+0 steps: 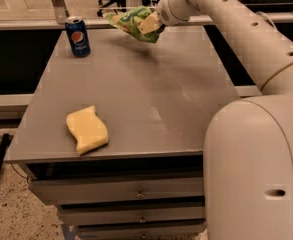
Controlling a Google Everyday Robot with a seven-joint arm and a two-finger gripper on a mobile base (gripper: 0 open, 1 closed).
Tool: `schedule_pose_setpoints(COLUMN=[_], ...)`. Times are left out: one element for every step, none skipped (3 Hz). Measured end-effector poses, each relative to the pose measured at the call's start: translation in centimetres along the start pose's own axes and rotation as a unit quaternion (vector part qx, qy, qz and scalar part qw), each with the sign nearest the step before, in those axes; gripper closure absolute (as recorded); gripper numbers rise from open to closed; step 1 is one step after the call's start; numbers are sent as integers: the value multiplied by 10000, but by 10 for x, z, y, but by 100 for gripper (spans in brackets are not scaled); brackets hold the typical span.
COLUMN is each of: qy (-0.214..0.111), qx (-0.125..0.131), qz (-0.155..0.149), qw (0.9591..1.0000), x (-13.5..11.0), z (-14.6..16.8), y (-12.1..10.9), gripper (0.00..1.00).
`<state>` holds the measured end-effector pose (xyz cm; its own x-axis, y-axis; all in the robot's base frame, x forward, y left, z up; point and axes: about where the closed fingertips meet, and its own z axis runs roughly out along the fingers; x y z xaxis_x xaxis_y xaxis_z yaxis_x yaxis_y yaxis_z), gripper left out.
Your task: Move green rice chip bag near pepsi can
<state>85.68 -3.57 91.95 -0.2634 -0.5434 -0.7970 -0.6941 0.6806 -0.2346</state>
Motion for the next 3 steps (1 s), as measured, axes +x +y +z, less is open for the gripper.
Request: schedule_pose_setpoints(qy=[-10, -55, -161], qx=[48, -30, -212], qz=[378, 637, 706], qw=[9993, 9979, 9971], x=[-4, -9, -22], z=[24, 40, 49], y=[13, 28, 48], gripper=[100, 100, 100])
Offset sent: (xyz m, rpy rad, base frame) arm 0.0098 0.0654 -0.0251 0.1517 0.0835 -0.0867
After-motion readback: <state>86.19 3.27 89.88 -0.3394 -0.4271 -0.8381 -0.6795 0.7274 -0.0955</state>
